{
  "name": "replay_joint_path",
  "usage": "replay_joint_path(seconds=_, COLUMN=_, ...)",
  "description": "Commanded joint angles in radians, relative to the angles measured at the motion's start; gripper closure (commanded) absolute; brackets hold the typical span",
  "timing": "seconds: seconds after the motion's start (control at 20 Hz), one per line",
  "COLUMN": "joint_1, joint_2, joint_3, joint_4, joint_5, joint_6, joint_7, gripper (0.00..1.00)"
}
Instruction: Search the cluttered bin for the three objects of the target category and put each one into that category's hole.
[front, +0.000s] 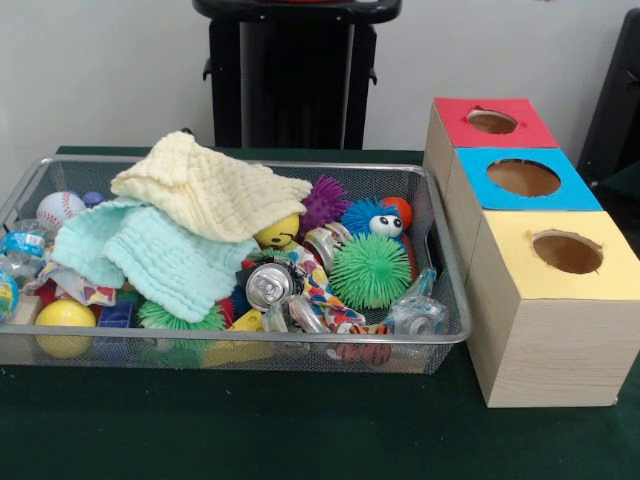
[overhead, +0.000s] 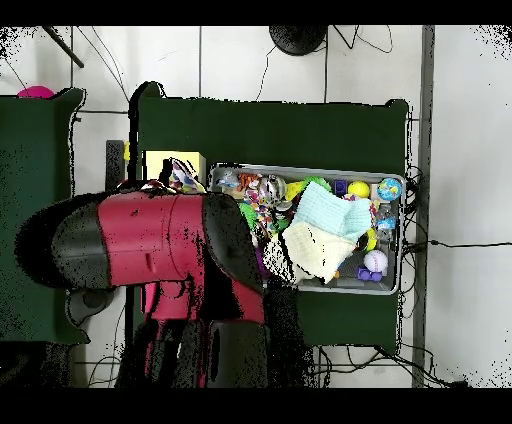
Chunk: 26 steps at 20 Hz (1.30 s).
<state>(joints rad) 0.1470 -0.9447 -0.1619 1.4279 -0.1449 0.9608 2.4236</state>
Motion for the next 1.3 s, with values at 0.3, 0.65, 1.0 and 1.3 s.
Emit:
replay_joint_path(seconds=0.3, joint_1=-0.002, joint_2=0.095, joint_3=0.015, joint_4=0.114, joint_5=-0.059, joint_6=0.003, joint_7=0.042, gripper=1.0)
replay_joint_path(seconds=0.65, joint_1=-0.018, joint_2=0.119, joint_3=0.032, joint_4=0.144, joint_5=-0.058, joint_6=-0.025, joint_7=0.001, gripper=1.0)
replay_joint_path(seconds=1.0, joint_1=-0.018, joint_2=0.14, joint_3=0.035, joint_4=0.205, joint_5=-0.05, joint_6=-0.134, joint_7=0.035, gripper=1.0)
replay_joint_path(seconds=1.3, joint_1=-0.018, joint_2=0.177, joint_3=0.029, joint_4=0.224, joint_5=-0.07, joint_6=-0.234, joint_7=0.051, gripper=1.0)
